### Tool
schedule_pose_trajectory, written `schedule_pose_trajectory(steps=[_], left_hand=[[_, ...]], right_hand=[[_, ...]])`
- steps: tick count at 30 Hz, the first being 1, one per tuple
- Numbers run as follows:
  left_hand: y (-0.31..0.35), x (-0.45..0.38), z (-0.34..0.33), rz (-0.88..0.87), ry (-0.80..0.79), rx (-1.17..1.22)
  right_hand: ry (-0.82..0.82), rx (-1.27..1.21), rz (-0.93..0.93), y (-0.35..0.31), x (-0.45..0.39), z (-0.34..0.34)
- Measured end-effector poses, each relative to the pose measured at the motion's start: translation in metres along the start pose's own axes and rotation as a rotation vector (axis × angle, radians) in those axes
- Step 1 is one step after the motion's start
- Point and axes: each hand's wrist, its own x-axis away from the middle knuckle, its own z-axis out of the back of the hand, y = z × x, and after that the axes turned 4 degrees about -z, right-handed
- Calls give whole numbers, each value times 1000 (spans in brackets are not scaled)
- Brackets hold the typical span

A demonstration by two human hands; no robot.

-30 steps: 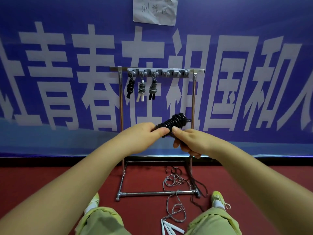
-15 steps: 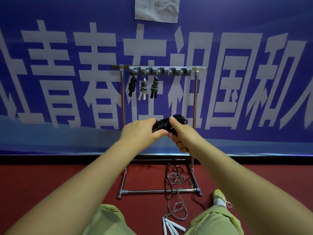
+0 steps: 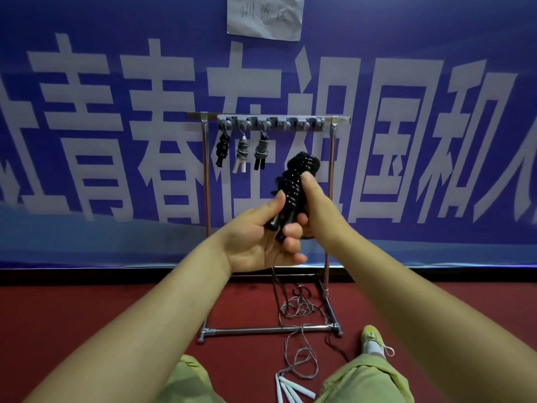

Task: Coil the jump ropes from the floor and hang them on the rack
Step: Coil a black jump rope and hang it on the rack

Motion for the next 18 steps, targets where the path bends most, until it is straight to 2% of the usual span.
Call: schedule_pose_trajectory(steps=[2,4,8,12,16,18], left_hand=[[5,-4,-14,-51,54,-58],[11,-3,-22,-101,120,-214],[21,7,-28,-106,194,-470],[20,6,-25,-97,303,-579],[12,-5,-15,-70,429,-730],[10,-8,-6,-62,488,-895]], right_hand=[[3,44,1,-9,1,7],[-30,115,12,-16,3,17],[-111,336,66,-25,7,29],[-193,416,-34,-26,4,32],[-192,448,-124,-18,-1,32],[-164,513,-179,-13,-3,31]])
